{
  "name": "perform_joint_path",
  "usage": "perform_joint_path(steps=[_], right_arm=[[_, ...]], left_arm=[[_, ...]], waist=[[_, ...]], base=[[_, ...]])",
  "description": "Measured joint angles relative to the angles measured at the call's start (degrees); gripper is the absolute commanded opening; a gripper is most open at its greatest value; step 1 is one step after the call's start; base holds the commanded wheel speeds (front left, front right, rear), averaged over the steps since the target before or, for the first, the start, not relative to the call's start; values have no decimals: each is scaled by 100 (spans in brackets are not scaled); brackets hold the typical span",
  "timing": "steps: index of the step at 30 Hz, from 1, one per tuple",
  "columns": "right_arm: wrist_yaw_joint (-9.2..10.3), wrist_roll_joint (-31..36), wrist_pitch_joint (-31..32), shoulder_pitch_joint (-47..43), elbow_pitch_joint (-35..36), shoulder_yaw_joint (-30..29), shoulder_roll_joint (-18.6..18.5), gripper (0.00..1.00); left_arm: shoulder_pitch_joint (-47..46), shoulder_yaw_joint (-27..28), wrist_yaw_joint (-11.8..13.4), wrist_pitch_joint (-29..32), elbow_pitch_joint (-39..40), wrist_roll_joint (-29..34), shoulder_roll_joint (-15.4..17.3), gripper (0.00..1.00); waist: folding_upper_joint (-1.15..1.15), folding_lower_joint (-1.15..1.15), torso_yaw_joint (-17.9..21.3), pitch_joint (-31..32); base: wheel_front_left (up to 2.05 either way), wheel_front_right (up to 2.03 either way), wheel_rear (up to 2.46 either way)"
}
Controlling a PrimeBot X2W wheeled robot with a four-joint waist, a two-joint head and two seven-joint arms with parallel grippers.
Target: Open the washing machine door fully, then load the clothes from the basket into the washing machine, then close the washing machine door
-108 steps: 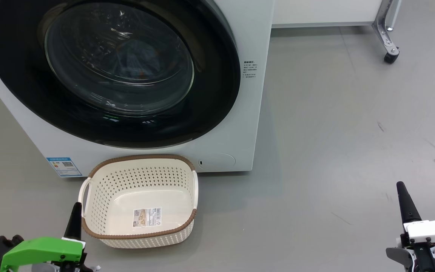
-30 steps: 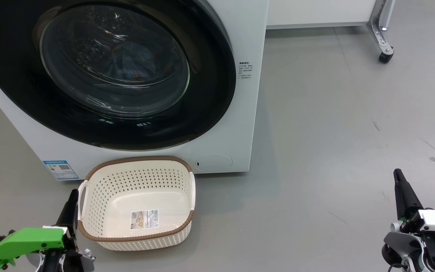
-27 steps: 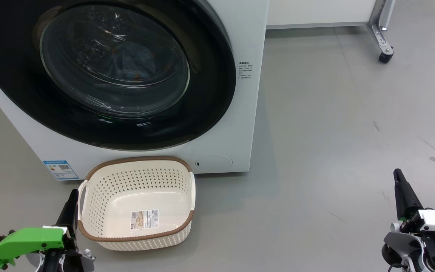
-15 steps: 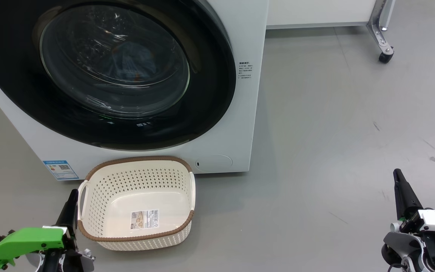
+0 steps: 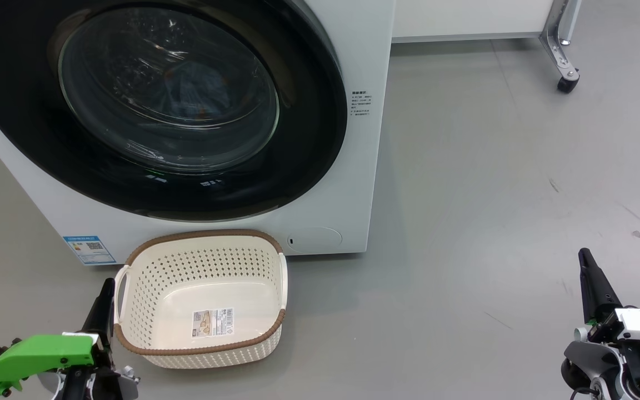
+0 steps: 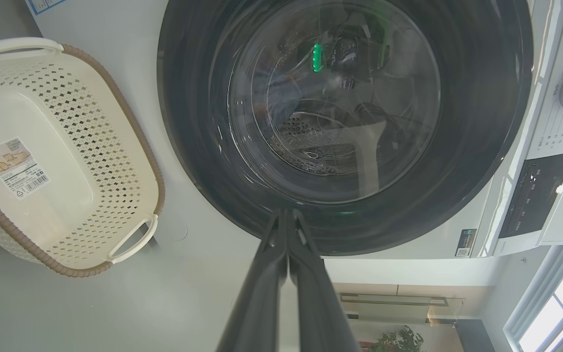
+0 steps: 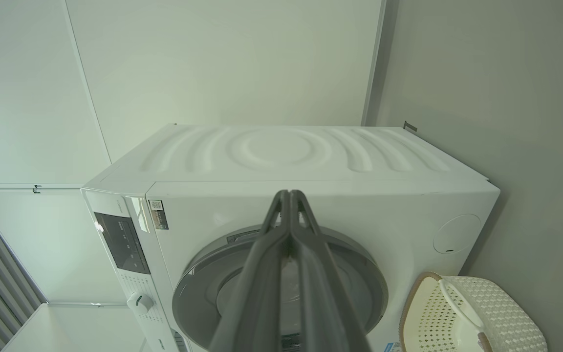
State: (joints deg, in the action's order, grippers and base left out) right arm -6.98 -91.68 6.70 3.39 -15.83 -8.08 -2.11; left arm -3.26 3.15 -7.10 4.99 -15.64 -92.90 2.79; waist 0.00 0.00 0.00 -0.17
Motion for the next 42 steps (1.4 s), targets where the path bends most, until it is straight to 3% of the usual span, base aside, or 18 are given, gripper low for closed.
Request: perform_joint_path(steps=[42], right_arm=[[0, -1, 0, 0, 1, 4, 1, 0]], left_arm=[[-1, 12, 0, 0, 1, 0, -1, 0]], waist=[[0, 0, 0, 0]], base=[[0, 0, 0]])
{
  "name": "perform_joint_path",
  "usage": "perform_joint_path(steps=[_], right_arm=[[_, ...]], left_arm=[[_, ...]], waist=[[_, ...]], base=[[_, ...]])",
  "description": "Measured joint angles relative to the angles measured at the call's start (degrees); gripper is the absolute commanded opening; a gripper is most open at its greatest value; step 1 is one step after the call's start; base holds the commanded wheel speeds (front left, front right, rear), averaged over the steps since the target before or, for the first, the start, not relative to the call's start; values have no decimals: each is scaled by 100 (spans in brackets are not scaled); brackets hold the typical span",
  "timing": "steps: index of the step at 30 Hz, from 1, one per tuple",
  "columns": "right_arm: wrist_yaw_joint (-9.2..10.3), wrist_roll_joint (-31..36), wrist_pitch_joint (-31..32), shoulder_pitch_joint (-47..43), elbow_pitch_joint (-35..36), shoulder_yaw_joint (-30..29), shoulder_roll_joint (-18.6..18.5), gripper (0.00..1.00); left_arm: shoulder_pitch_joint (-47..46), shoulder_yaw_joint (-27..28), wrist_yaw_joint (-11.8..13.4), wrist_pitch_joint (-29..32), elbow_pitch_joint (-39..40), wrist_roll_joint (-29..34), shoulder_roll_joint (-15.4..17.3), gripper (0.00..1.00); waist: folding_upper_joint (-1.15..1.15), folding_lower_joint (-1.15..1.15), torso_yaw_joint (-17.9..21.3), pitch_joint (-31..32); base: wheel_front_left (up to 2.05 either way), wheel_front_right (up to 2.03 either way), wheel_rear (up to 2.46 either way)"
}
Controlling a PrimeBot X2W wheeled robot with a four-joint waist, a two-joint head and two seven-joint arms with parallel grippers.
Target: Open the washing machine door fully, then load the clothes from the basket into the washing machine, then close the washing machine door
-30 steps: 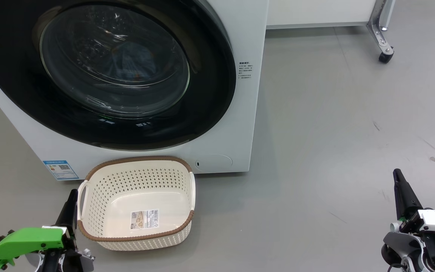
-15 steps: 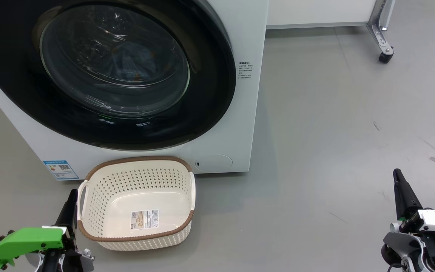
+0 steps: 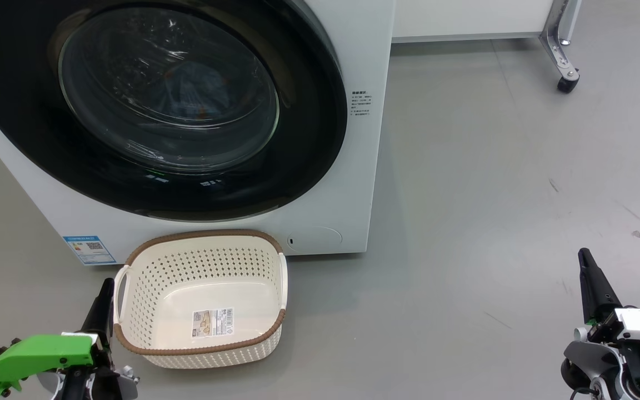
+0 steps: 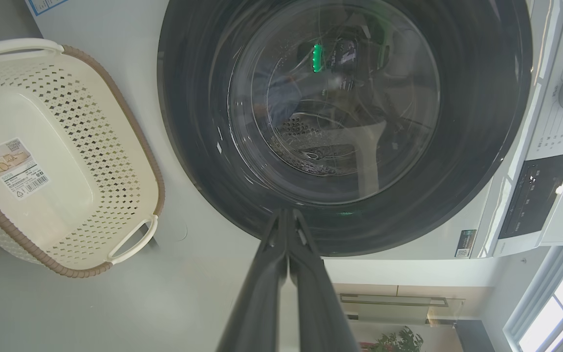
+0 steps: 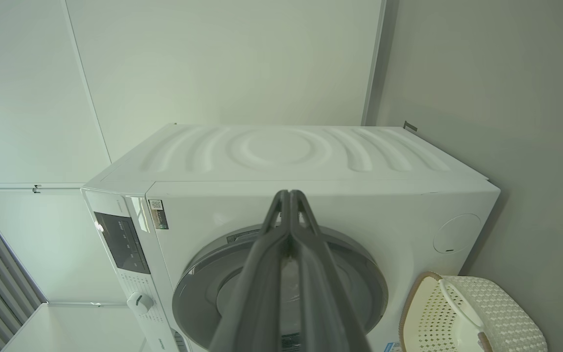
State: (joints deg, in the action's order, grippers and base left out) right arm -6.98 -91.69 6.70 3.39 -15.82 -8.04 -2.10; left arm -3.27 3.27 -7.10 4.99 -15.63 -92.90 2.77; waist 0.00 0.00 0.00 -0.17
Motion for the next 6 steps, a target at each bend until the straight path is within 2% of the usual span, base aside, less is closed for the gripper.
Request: perform_joint_path(steps=[6], right_arm=[[0, 0, 0, 0, 0, 0, 0, 0]], left_arm=[[0, 2, 0, 1, 0, 0, 0, 0]], waist=[[0, 0, 0, 0]], base=[[0, 0, 0]])
